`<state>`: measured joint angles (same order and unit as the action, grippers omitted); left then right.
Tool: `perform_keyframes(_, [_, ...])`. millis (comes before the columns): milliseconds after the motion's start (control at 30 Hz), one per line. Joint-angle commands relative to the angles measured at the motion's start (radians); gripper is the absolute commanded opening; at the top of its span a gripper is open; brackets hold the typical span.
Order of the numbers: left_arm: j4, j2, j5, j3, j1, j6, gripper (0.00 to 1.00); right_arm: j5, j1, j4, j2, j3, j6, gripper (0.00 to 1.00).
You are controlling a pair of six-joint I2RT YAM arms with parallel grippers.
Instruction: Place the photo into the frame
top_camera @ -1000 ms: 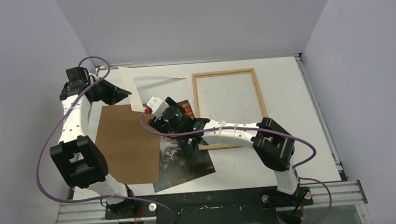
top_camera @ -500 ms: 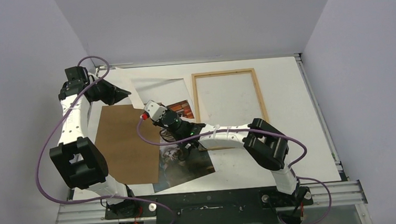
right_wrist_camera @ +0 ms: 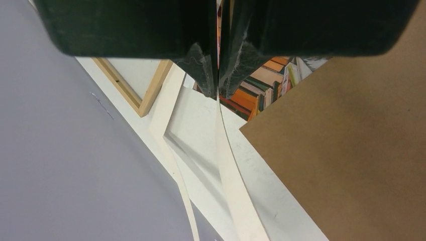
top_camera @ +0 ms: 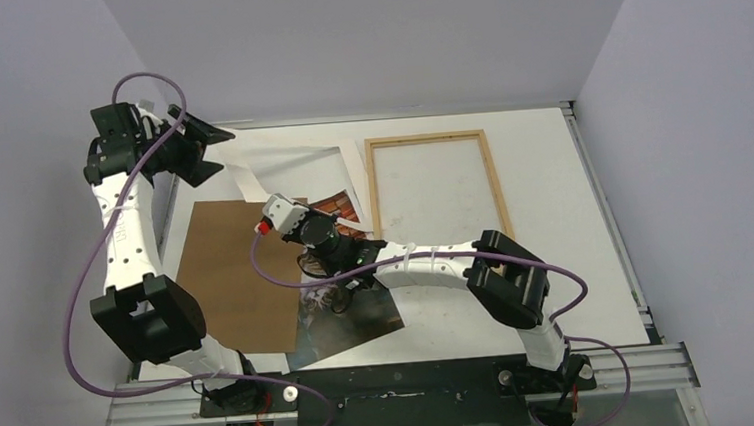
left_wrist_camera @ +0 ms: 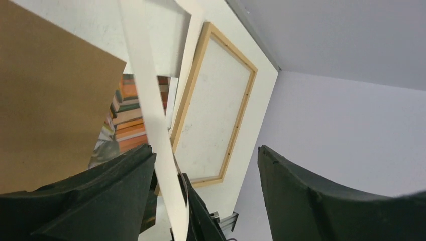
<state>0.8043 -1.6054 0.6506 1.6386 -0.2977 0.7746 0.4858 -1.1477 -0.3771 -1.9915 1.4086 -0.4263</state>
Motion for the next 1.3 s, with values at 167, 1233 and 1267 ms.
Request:
perform_keyframes(167, [0.085,0.100,-0.070,0.251,-0.026,-0.121,0.81,-0.083,0.006,0.063,0.159,0.196,0.150,0.00])
perform_keyframes(1233, [0.063,0.046,-0.069,0.256,0.164,-0.245,0.90,-0.899,0.912,1.287,0.107,0.496,0.906,0.00])
perform_keyframes(1267, [0.059,0.034,-0.080,0.237,0.177,-0.250,0.91,-0.940,0.951,1.302,0.097,0.470,0.888,0.00])
